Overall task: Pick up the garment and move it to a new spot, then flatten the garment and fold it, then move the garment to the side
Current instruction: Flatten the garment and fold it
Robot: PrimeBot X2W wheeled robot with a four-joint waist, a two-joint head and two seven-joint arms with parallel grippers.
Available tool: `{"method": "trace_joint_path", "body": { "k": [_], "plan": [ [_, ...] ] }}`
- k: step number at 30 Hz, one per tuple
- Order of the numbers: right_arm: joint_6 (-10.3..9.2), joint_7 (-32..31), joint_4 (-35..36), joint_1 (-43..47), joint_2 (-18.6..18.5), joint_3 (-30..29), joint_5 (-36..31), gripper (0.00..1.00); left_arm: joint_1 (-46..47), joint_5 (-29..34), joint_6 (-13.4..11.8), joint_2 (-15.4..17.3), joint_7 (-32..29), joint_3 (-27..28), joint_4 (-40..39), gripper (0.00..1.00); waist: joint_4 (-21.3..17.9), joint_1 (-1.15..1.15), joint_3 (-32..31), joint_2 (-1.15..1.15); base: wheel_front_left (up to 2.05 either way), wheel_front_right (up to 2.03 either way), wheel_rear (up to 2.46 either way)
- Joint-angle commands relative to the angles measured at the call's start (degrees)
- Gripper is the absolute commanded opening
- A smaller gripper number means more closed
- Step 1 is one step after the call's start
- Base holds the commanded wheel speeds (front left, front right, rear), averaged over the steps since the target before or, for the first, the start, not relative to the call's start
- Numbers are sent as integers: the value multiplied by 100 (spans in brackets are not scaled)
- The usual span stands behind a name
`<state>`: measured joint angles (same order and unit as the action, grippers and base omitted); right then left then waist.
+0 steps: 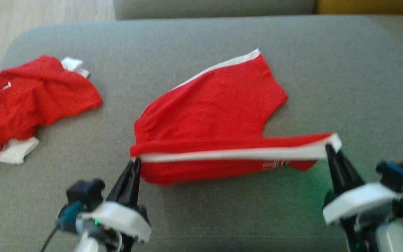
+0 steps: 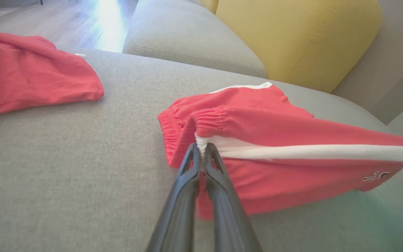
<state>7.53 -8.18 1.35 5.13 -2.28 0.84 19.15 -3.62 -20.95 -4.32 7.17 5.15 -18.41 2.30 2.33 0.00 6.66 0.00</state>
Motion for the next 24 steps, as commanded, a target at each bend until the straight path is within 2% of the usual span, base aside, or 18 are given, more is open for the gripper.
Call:
{"method": "trace_joint_path", "body": {
  "k": [1, 9, 17, 24],
  "plan": [
    [-4, 0, 47, -587, -67, 5, -57, 0, 502, -102, 26, -22, 73, 269, -76, 0, 179, 0, 351, 0, 0, 0, 0],
    [-4, 15, -719, -2183, -362, 25, -20, 0, 1494, -286, 200, -182, 169, 254, 383, 0, 421, 0, 1019, 0, 0, 0, 0],
    [-4, 248, -2148, -3902, -707, 364, 265, 0, 2521, -442, 385, -307, 397, 181, 1112, 0, 732, 0, 1539, 0, 0, 0, 0],
    [-4, 582, -3418, -5039, -843, 778, 467, 0, 3136, -612, 500, -378, 595, 68, 1819, 0, 875, 0, 1820, 0, 0, 0, 0]
  ]
}}
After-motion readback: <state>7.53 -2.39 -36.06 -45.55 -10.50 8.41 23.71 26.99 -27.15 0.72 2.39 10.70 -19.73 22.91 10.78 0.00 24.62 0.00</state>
